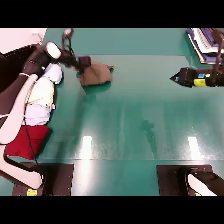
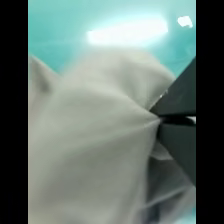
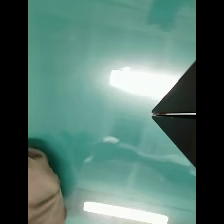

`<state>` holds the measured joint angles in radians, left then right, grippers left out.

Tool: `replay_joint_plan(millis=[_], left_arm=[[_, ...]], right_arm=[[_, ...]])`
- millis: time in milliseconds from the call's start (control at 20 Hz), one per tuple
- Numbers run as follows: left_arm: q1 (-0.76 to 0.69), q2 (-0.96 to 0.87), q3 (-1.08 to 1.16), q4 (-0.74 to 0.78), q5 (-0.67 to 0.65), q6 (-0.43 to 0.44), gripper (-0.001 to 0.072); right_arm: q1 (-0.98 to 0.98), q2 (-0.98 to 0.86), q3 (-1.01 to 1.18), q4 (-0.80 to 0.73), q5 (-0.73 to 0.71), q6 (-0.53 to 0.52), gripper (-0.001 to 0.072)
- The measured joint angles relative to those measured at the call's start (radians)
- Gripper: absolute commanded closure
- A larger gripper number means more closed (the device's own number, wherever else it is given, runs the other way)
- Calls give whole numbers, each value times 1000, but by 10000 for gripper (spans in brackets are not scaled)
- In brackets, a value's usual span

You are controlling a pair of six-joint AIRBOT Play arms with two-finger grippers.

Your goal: Fold the shirts.

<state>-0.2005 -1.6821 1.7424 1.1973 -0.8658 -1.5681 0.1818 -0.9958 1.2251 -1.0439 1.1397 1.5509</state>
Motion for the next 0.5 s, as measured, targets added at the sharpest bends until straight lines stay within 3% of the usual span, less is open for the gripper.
replay_joint_plan(millis=[300,500], left_arm=[[-11,320,159,58,-100,28,684],[-130,451,168,139,-250,19,683]], right_arm=[[-54,55,196,-5,16,0,699],[-88,63,314,-5,44,-1,699]])
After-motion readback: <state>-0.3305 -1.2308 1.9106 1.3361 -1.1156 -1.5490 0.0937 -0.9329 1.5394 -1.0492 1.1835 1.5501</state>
